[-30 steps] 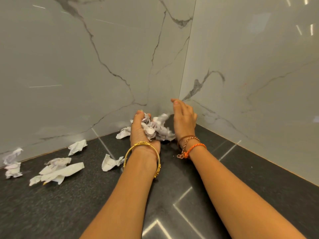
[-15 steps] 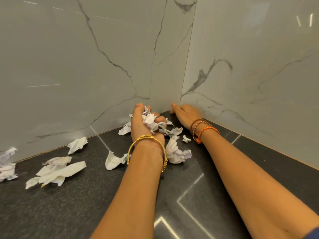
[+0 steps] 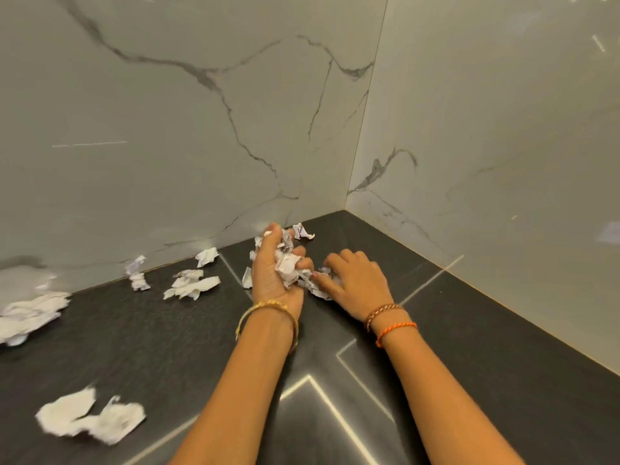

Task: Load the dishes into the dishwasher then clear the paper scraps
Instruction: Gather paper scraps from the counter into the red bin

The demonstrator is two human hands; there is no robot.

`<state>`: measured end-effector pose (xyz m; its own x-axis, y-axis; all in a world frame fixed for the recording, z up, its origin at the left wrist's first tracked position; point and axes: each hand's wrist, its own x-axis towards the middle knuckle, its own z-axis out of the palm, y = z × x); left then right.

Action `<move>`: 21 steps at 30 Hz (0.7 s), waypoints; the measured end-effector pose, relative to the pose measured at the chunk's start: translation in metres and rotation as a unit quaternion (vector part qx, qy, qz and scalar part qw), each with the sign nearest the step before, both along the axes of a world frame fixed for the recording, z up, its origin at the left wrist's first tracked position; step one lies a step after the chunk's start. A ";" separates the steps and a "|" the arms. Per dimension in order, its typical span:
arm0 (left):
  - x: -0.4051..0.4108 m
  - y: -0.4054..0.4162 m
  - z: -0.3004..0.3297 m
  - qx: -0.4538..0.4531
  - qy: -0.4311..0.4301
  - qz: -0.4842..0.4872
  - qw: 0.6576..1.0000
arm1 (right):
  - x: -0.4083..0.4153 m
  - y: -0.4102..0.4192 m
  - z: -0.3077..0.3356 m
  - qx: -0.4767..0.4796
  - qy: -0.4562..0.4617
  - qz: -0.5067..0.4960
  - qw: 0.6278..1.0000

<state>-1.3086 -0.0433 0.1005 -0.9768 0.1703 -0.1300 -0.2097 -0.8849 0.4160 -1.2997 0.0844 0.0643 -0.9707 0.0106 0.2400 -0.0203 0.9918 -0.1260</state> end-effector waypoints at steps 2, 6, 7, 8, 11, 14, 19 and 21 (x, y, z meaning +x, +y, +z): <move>0.022 -0.012 -0.001 0.000 -0.013 -0.008 1.000 | 0.022 -0.009 -0.001 -0.040 0.006 -0.032 0.999; 0.069 -0.036 -0.002 -0.013 -0.050 -0.010 0.999 | 0.066 -0.025 0.004 -0.207 0.057 -0.103 0.971; 0.079 -0.041 -0.003 -0.010 -0.060 -0.018 0.998 | 0.075 -0.032 0.007 -0.325 0.088 -0.122 0.934; 0.090 -0.046 -0.003 -0.008 -0.073 -0.031 0.997 | 0.086 -0.041 0.012 -0.470 0.122 -0.141 0.863; 0.116 -0.053 -0.002 0.016 -0.113 -0.075 0.991 | 0.114 -0.067 0.025 -0.799 0.171 -0.143 0.559; 0.130 -0.045 -0.003 -0.034 -0.123 -0.071 0.989 | 0.129 -0.089 0.027 -0.864 0.172 -0.103 0.462; 0.133 -0.033 -0.004 -0.066 -0.103 -0.078 0.989 | 0.125 -0.100 0.017 -0.696 0.239 -0.013 0.676; 0.130 -0.033 -0.001 -0.044 -0.088 -0.070 0.993 | 0.119 -0.104 0.010 -0.653 0.228 -0.009 0.722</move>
